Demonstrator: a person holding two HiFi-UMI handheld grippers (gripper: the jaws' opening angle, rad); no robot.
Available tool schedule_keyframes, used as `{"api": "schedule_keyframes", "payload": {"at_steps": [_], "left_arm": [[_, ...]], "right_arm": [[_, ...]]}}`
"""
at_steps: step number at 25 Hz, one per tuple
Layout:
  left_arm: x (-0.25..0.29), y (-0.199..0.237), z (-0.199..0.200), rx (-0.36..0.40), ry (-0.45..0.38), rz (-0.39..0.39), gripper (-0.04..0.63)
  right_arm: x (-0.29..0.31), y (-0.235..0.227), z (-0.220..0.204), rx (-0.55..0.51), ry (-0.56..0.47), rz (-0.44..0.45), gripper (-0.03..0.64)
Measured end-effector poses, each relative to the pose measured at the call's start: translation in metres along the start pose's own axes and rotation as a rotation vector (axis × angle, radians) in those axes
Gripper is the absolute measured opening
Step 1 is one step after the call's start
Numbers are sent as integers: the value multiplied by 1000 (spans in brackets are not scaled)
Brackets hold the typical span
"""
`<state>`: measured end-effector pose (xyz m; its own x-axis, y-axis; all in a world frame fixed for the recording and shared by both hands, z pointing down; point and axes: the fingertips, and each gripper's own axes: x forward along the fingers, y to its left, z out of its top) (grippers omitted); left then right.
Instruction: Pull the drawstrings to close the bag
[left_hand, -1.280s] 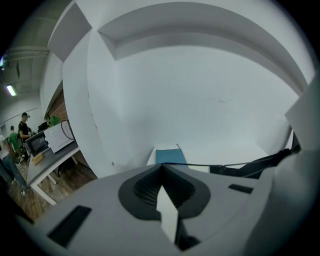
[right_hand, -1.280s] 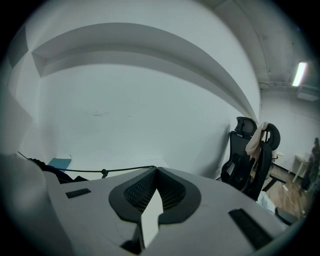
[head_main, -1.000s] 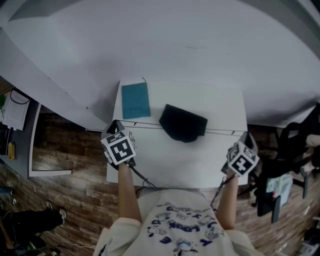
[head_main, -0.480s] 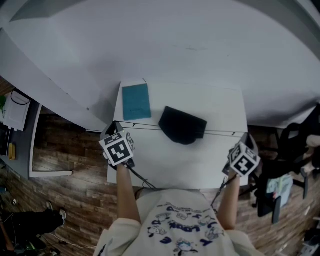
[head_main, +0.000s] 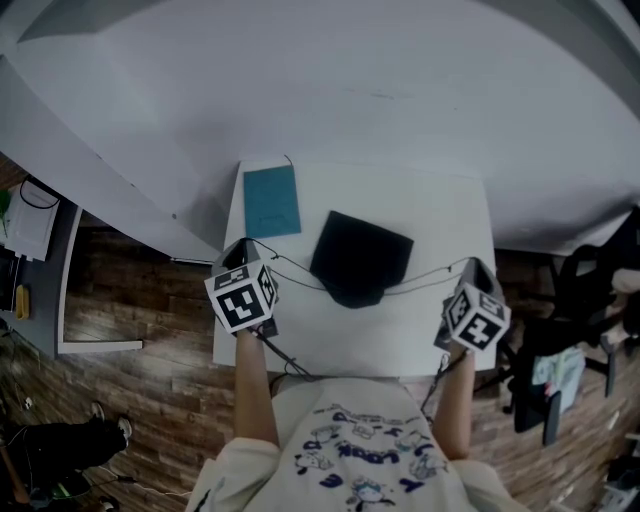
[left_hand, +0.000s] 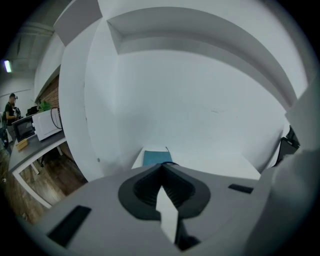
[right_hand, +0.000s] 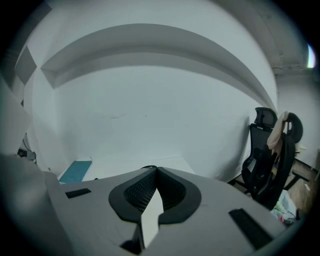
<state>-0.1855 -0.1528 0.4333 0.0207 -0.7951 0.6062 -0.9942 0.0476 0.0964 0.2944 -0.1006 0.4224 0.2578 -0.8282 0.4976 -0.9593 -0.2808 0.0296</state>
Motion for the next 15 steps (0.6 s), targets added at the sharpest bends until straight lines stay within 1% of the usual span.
{"api": "schedule_keyframes", "payload": {"at_steps": [4,7,12,13,14,15], "left_arm": [[1,-30,-3,21,15,-81,2],[-2,-55,-3,42,7,-147,2],[-15,-95,0,77,-28,-253,11],[-18,-102,0,75,-38,-274,20],[-22,-110,1,69,-48,-297,29],[-26,-117,3,64,-59,-319,34]], "right_arm": [[-2,39,-5,-2,24,115,3],[-8,66,-2,8,11,210,3],[-22,98,2,6,-14,305,7],[-25,104,3,3,-16,322,18],[-28,110,4,2,-21,340,67],[-31,116,6,0,-31,358,138]]}}
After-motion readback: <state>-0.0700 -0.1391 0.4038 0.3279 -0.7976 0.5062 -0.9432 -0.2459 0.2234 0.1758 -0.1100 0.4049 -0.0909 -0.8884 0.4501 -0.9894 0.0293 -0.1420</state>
